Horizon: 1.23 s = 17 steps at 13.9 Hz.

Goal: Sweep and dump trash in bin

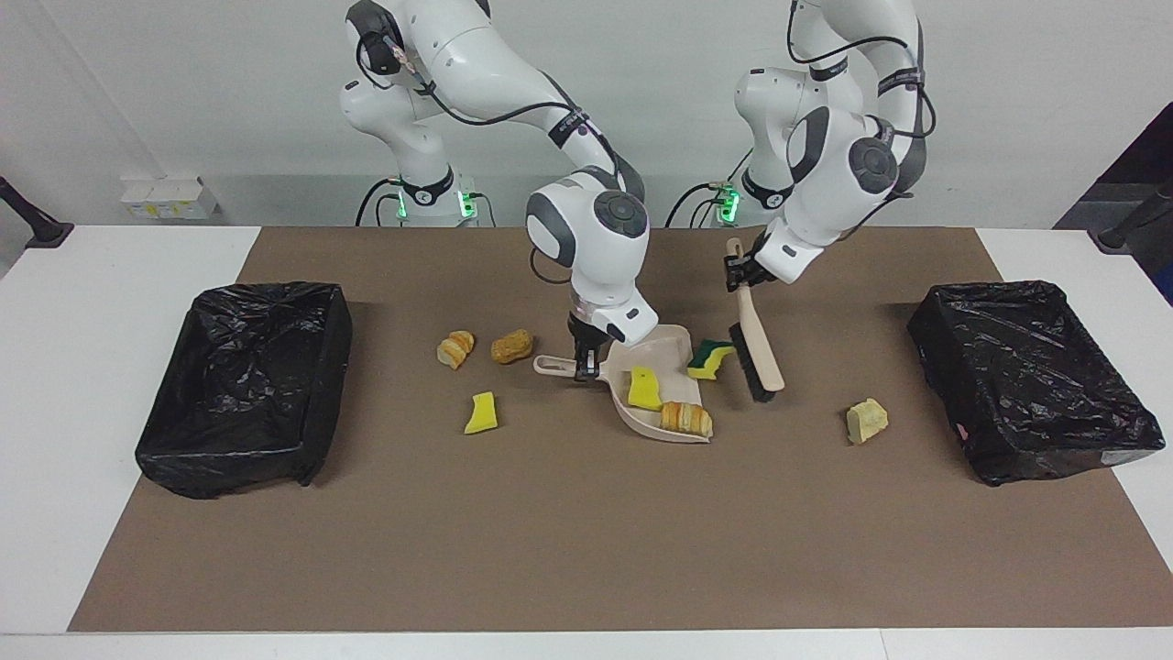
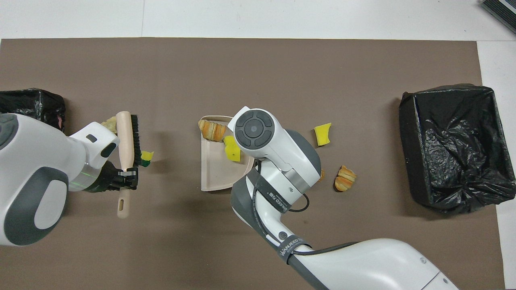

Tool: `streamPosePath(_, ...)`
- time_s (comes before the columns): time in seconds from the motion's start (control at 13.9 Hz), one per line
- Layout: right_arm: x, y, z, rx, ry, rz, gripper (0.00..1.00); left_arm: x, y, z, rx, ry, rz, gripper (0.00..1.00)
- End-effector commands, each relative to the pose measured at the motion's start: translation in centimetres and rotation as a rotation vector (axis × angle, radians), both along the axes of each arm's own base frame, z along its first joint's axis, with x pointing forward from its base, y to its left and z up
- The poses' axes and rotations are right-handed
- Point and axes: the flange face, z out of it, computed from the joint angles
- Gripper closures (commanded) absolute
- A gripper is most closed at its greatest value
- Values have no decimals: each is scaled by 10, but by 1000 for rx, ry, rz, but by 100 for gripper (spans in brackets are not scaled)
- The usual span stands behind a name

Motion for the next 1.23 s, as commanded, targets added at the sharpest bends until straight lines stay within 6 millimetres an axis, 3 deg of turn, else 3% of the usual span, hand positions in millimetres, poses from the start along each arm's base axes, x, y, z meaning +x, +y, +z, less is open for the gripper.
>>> streamPosePath(0.0,-4,2,-4,30,-14,-32,100,13,51,-2,47,-18,-55,100)
streamPosePath(0.22,-5,3,-3,33,-16,-32,100,38,118,-8,48,-159,-57,100)
streamPosePath(0.43,-5,3,-3,34,-17,-41,100,58,128,-45,52,-180,-44,100)
streamPosePath(0.65,-5,4,-3,34,-17,-41,100,68,110,-51,48,-215,35,100)
streamPosePath(0.94,-5,4,-3,34,-17,-41,100,84,47,-75,12,-256,152,100)
streamPosePath(1.15,-5,3,-3,34,-17,-43,100,79,1,-73,-1,-238,267,100)
